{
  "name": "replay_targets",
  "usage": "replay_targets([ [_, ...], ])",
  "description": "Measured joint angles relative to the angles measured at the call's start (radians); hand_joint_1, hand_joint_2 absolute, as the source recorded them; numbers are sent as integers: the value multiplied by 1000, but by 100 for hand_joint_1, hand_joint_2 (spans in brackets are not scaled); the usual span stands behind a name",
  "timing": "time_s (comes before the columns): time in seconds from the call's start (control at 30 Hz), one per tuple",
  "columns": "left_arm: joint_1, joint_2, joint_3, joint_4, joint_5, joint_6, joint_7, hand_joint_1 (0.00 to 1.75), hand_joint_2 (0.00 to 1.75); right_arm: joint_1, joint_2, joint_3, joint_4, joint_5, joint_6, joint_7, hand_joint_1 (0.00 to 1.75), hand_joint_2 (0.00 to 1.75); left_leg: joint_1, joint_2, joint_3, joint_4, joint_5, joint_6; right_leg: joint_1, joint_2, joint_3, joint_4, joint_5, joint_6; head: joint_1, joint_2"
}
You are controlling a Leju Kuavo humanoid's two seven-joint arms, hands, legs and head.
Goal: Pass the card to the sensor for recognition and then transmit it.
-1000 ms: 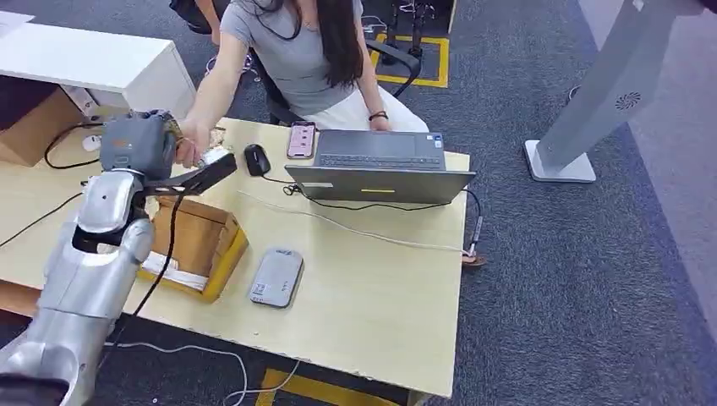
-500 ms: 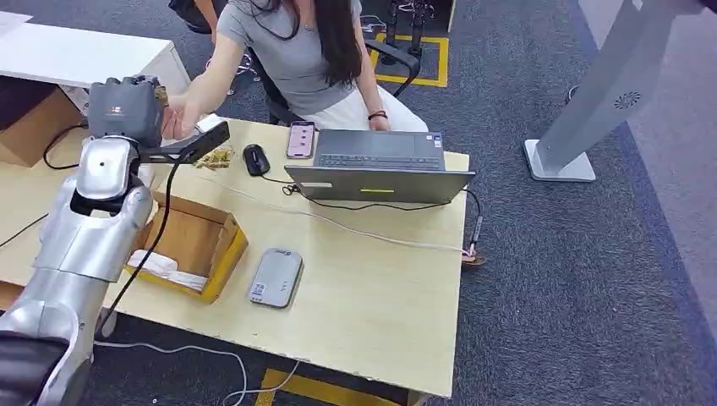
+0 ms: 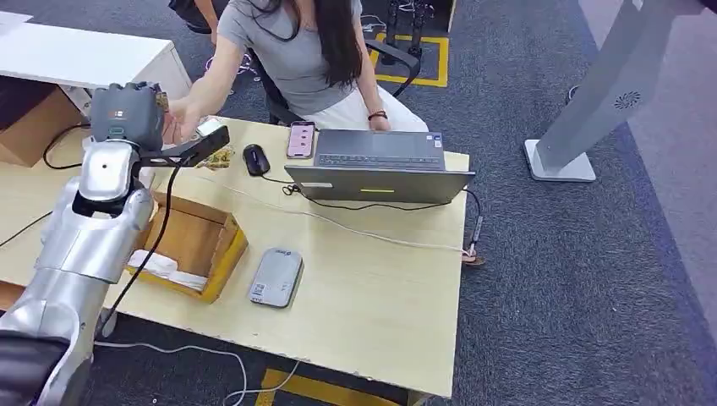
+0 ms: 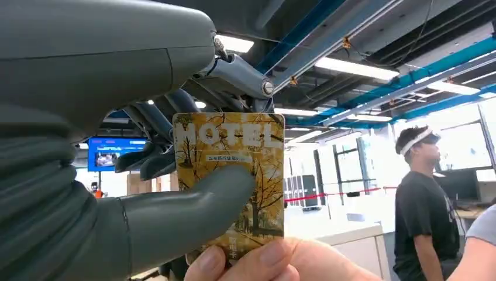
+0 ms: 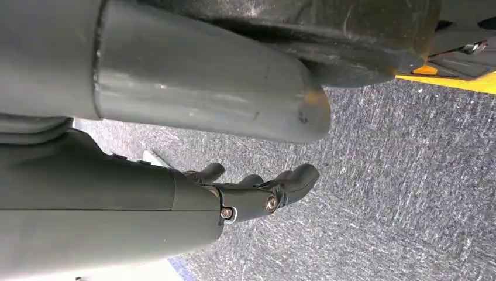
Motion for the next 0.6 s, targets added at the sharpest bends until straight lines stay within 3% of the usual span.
replay_targets([
  [0.6,0,0,0,2,0,0,0,175,175,0,-1,0,0,0,0,0,0,0,0,0,0,0,0,0,0,0,0,0,0,0,0,0],
])
